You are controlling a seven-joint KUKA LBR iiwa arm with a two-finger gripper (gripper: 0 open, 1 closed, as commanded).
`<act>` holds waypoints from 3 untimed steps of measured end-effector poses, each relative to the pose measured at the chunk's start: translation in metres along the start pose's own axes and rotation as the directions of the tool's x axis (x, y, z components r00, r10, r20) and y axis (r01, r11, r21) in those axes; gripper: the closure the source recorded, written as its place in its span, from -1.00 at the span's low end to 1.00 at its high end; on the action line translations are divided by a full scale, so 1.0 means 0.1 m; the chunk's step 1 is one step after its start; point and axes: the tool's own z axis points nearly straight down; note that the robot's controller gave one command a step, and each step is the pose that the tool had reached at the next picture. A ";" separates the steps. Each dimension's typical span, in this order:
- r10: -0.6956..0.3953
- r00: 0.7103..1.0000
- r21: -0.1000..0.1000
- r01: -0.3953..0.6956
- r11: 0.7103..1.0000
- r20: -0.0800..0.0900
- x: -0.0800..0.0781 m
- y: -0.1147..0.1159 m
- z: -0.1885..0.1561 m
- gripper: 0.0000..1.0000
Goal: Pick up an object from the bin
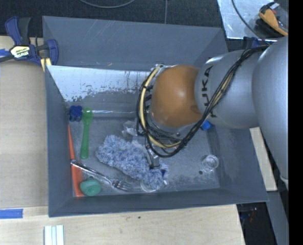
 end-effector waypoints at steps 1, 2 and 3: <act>-0.132 0.991 -0.008 0.132 0.991 -0.010 0.07 0.46 -0.02 1.00; -0.132 0.991 -0.008 0.132 0.991 -0.010 0.07 0.46 -0.03 1.00; -0.130 0.991 -0.008 0.130 0.991 -0.010 0.08 0.46 -0.14 1.00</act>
Offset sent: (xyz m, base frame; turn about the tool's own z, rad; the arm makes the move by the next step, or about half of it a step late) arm 0.0000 0.0000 0.0000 0.0000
